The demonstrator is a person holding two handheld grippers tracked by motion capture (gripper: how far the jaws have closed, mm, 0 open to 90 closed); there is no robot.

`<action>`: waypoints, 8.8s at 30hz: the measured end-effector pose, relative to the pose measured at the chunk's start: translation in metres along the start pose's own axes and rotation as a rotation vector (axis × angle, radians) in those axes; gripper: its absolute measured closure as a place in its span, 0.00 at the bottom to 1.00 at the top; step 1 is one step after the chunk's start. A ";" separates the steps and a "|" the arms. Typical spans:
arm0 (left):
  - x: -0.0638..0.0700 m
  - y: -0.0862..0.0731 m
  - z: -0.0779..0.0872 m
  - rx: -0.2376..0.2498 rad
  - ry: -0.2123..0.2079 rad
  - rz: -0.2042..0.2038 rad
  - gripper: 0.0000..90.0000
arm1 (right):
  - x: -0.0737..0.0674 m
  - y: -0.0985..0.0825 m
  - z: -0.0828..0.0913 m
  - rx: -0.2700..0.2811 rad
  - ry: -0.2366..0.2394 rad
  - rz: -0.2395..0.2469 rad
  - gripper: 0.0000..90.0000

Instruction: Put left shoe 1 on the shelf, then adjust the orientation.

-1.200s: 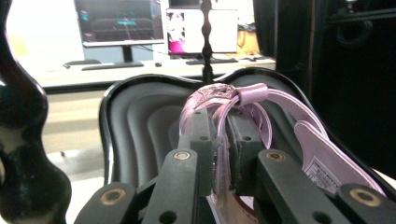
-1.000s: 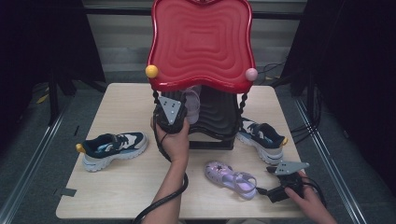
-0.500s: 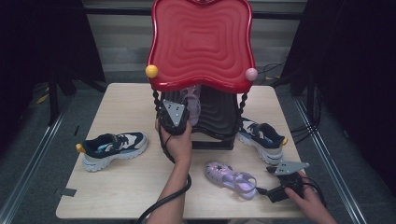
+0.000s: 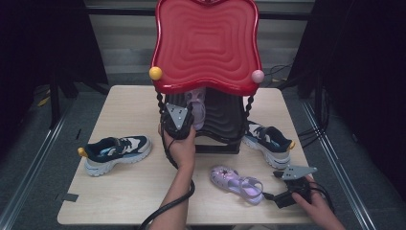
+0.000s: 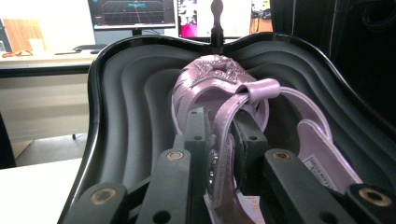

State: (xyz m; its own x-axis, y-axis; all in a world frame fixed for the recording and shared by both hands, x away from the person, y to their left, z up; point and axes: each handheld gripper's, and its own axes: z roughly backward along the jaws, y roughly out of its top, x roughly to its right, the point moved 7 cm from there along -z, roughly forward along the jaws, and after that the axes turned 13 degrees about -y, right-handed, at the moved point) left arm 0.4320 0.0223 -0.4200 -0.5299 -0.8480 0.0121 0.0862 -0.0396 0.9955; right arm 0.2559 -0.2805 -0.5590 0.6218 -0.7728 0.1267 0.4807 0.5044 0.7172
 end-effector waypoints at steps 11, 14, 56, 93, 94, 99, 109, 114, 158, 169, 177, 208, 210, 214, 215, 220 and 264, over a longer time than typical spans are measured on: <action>0.003 0.002 -0.006 0.039 0.003 0.024 0.87 | 0.000 0.000 0.000 0.000 0.000 0.000 0.08; 0.004 0.000 -0.006 0.041 -0.010 0.005 0.86 | 0.000 0.000 0.000 0.000 0.000 0.000 0.08; -0.003 -0.006 -0.010 0.008 0.027 0.013 0.87 | 0.000 -0.001 0.001 -0.003 -0.010 -0.002 0.08; -0.002 0.004 0.012 -0.094 -0.083 0.001 0.70 | 0.000 -0.001 0.001 -0.003 -0.010 -0.003 0.08; -0.002 0.005 0.014 -0.099 -0.085 -0.005 0.70 | 0.000 -0.001 0.001 -0.003 -0.011 -0.002 0.08; -0.003 0.009 0.021 -0.120 -0.119 0.012 0.67 | 0.000 -0.001 0.001 -0.002 -0.009 -0.004 0.08; -0.003 0.010 0.033 -0.173 -0.179 0.026 0.61 | 0.000 -0.001 0.001 -0.002 -0.009 -0.005 0.08; -0.003 0.009 0.041 -0.198 -0.227 0.063 0.56 | -0.001 -0.001 0.001 -0.003 -0.011 -0.008 0.08; -0.008 -0.096 0.111 -0.477 -0.473 0.038 0.32 | -0.001 -0.001 0.001 -0.004 -0.018 -0.014 0.08; -0.007 -0.126 0.119 -0.560 -0.533 0.005 0.30 | -0.002 -0.001 0.002 -0.006 -0.024 -0.023 0.08; -0.010 -0.137 0.127 -0.600 -0.545 -0.042 0.29 | -0.002 -0.001 0.002 -0.006 -0.028 -0.024 0.08; -0.008 -0.149 0.134 -0.679 -0.562 -0.072 0.21 | 0.003 0.022 0.019 -0.014 -0.038 -0.057 0.29; -0.008 -0.149 0.134 -0.679 -0.562 -0.072 0.21 | 0.004 0.022 0.018 -0.013 -0.034 -0.066 0.36; -0.008 -0.149 0.135 -0.679 -0.562 -0.072 0.21 | 0.001 0.022 0.014 -0.014 -0.045 -0.032 0.55; -0.008 -0.149 0.135 -0.679 -0.562 -0.072 0.21 | 0.000 0.023 0.013 -0.016 -0.045 -0.022 0.59; -0.008 -0.149 0.135 -0.679 -0.562 -0.071 0.21 | -0.009 0.026 0.010 -0.008 -0.034 0.025 0.79; -0.005 -0.149 0.132 -0.679 -0.543 -0.059 0.17 | -0.057 0.038 -0.008 0.002 0.128 -0.052 0.92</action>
State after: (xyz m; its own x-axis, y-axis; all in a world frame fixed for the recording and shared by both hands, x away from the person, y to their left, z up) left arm 0.3106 0.1023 -0.5561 -0.8635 -0.4719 0.1779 0.4387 -0.5290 0.7264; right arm 0.2435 -0.2145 -0.5442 0.6698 -0.7426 0.0008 0.5132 0.4636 0.7223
